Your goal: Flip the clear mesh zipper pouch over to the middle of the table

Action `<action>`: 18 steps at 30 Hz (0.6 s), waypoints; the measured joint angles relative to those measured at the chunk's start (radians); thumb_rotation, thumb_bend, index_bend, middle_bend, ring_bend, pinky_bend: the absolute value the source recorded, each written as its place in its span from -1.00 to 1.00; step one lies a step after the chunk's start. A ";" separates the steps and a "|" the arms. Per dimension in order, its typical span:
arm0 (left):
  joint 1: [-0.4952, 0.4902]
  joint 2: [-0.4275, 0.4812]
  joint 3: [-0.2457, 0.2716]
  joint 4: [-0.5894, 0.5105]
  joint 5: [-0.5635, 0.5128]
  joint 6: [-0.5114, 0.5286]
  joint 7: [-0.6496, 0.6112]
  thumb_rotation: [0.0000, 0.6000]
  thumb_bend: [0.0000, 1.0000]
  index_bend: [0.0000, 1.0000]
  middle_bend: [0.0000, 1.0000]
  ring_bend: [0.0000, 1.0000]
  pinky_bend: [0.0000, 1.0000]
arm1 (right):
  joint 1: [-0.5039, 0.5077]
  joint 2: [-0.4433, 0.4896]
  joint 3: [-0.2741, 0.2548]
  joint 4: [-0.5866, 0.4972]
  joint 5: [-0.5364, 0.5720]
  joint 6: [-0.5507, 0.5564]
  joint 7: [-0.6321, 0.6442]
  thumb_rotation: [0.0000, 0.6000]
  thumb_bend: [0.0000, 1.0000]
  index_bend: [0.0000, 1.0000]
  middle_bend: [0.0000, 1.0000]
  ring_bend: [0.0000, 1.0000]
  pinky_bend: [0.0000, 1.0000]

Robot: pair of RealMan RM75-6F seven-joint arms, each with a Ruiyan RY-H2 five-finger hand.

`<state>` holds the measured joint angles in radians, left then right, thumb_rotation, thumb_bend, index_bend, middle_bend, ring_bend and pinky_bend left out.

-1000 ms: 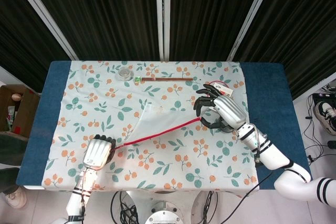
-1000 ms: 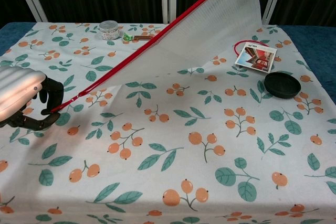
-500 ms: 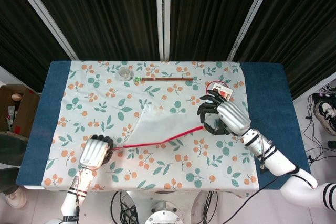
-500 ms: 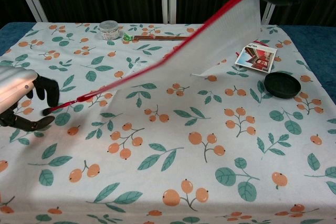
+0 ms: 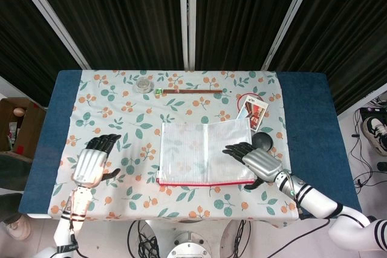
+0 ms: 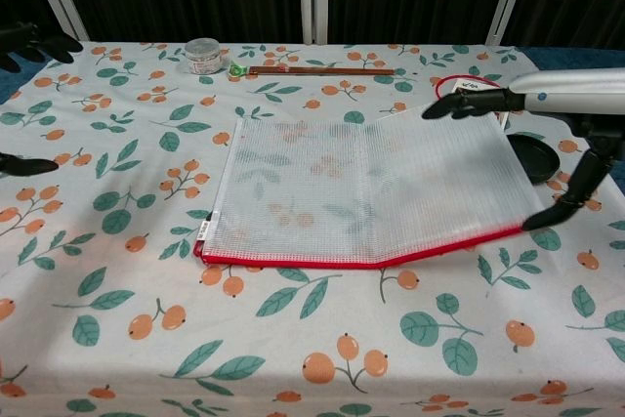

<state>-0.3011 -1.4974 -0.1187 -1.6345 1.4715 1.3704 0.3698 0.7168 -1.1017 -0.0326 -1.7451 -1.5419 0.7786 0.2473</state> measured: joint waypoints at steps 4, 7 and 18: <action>-0.004 0.026 -0.021 0.032 -0.022 -0.006 -0.072 1.00 -1.00 -0.63 -0.61 -0.64 -0.56 | -0.003 0.092 -0.014 -0.036 0.041 -0.031 0.052 1.00 -1.00 -1.00 -1.00 -1.00 -1.00; -0.005 0.046 -0.035 0.085 -0.035 -0.006 -0.115 1.00 -1.00 -0.56 -0.59 -0.64 -0.55 | -0.037 0.103 -0.009 -0.032 0.062 0.030 0.075 1.00 -0.90 -1.00 -0.98 -1.00 -1.00; 0.069 0.172 -0.012 0.197 -0.105 -0.011 -0.252 1.00 -1.00 -0.47 -0.56 -0.64 -0.55 | -0.317 0.002 0.030 0.142 0.093 0.570 -0.050 1.00 -0.65 -0.87 -0.80 -1.00 -1.00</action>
<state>-0.2320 -1.3256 -0.1311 -1.4371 1.3669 1.3596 0.1183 0.3993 -1.0999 -0.0027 -1.6036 -1.4490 1.3481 0.1970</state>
